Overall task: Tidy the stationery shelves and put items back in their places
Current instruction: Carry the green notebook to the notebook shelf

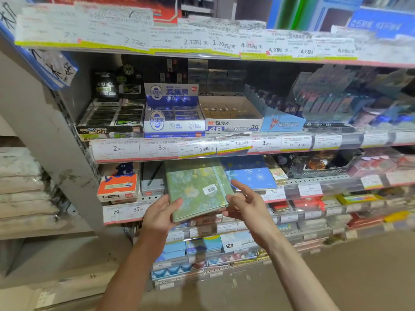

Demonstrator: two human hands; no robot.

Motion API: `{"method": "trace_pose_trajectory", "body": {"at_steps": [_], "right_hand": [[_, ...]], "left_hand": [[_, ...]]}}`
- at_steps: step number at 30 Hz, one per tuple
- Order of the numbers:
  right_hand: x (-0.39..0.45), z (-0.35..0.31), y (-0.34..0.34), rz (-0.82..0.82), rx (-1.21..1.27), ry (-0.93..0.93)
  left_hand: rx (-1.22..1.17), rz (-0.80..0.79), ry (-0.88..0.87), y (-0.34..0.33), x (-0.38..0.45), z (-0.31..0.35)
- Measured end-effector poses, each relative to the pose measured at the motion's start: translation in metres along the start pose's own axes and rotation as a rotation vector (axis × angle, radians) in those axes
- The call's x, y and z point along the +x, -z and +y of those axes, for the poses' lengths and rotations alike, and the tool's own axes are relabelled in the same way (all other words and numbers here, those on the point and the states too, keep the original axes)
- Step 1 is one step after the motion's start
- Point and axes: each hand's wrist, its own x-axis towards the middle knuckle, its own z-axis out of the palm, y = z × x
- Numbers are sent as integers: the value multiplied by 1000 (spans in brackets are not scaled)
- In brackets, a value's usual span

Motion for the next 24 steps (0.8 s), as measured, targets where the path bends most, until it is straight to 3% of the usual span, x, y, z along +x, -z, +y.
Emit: {"method": "trace_pose_trajectory", "body": {"at_steps": [10,24], "right_hand": [[-17,-10,45,-2,-333,-74],[-54,8,177,-134,-361,-111]], "left_hand": [[107,-182,38,-14,-12,-13],[418,-232,-38,-106,-58,-77]]}}
